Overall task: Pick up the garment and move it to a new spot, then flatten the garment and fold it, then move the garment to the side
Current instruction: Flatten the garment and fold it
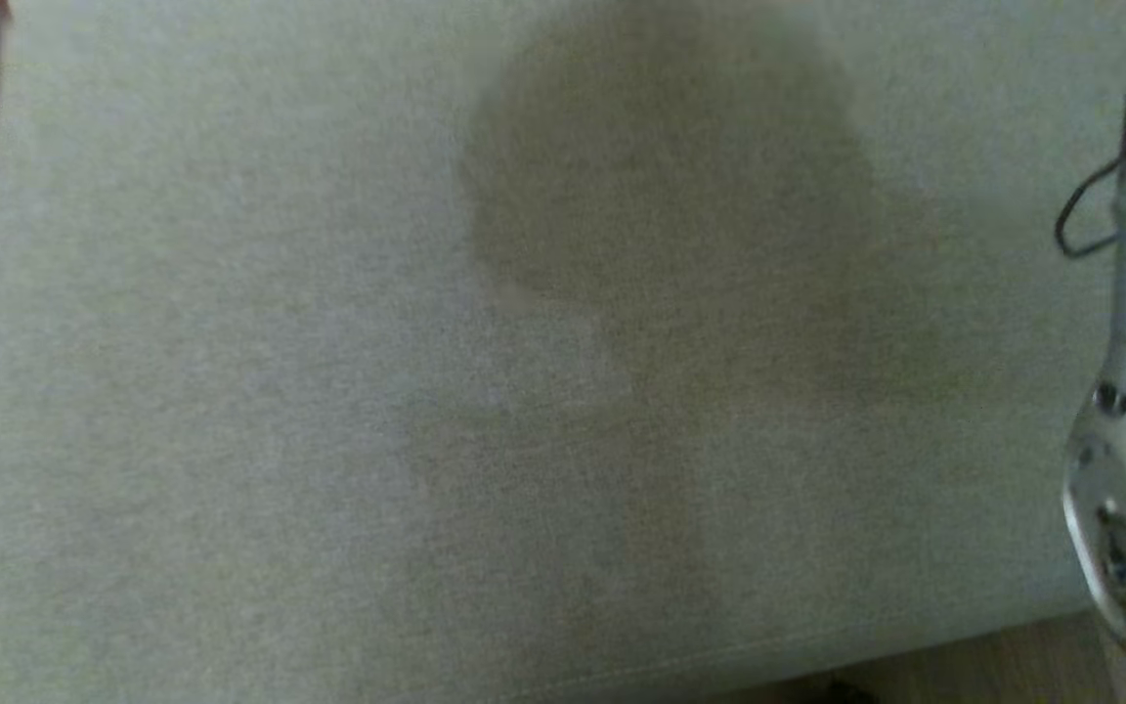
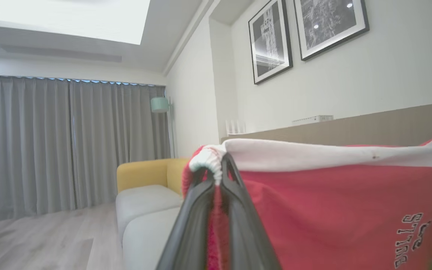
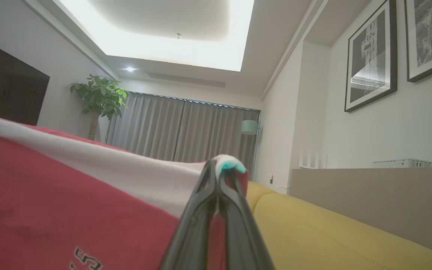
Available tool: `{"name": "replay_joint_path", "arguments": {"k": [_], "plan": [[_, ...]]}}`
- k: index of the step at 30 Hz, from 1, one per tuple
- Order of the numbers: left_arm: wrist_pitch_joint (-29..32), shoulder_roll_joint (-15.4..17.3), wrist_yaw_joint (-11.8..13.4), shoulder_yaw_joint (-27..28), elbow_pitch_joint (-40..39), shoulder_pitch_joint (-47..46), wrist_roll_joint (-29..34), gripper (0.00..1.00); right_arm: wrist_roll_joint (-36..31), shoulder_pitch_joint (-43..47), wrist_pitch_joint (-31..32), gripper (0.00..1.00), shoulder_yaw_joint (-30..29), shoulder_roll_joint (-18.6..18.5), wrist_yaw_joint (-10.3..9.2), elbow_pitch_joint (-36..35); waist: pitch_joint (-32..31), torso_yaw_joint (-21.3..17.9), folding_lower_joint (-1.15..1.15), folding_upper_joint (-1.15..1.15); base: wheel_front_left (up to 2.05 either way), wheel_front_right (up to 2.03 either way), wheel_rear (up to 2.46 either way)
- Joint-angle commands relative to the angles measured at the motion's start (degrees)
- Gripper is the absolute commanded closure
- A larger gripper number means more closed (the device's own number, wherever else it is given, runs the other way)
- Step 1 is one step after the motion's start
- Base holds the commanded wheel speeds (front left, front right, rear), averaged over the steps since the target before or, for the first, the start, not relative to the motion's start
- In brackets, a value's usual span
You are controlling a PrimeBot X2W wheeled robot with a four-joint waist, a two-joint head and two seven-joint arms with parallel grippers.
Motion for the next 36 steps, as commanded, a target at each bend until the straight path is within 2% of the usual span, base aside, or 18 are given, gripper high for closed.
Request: {"name": "replay_joint_path", "arguments": {"k": [1,6,10,14,18,22,28,36], "plan": [[-1.59,2.06,-0.34,1.64,0.17,-2.62,0.91,1.0,-0.49,-1.3,-0.95,1.0,0.22,1.34,0.22,-0.2,4.31,-0.92,-0.02,0.0,0.0,0.0,0.0],[-9.4,0.53,-2.01,0.53,6.51,-3.61,1.69,1.0,2.73,-2.31,-4.48,1.0,1.91,1.45,0.22,4.79,10.35,-0.1,-0.02,0.0,0.0,0.0,0.0],[-14.49,0.14,-3.13,-0.73,9.61,0.93,0.7,1.0,3.3,1.57,-6.12,1.0,4.13,1.46,0.22,6.93,12.35,0.61,-0.02,0.0,0.0,0.0,0.0],[-17.46,-0.34,-3.58,-0.49,9.29,7.46,-0.96,1.0,3.91,7.26,-6.65,1.0,5.12,1.47,0.22,6.4,12.17,1.45,-0.02,0.0,0.0,0.0,0.0],[-18.33,-0.58,-3.82,0.23,5.1,15.38,-1.74,1.0,4.36,14.18,-6.72,1.0,5.07,1.47,0.22,1.4,10.63,2.07,-0.02,0.0,0.0,0.0,0.0],[-18.44,-1.82,-3.73,2.48,-2.31,25.18,-1.39,1.0,4.74,23.27,-6.74,1.0,3.89,1.47,0.22,-5.09,7.71,2.82,-0.02,0.0,0.0,0.0,0.0],[-18.46,-3.81,-3.11,4.18,-11.16,41.86,1.46,1.0,4.75,38.29,-6.74,1.0,2.86,1.47,0.22,-13.78,0.97,3.2,-0.02,0.0,0.0,0.0,0.0],[-18.47,-5.98,-1.27,2.79,-19.07,61.19,3.18,1.0,5.97,58.51,-5.42,1.0,1.64,1.47,0.22,-24.47,-8.73,2.47,-0.02,0.0,0.0,0.0,0.0]]}}
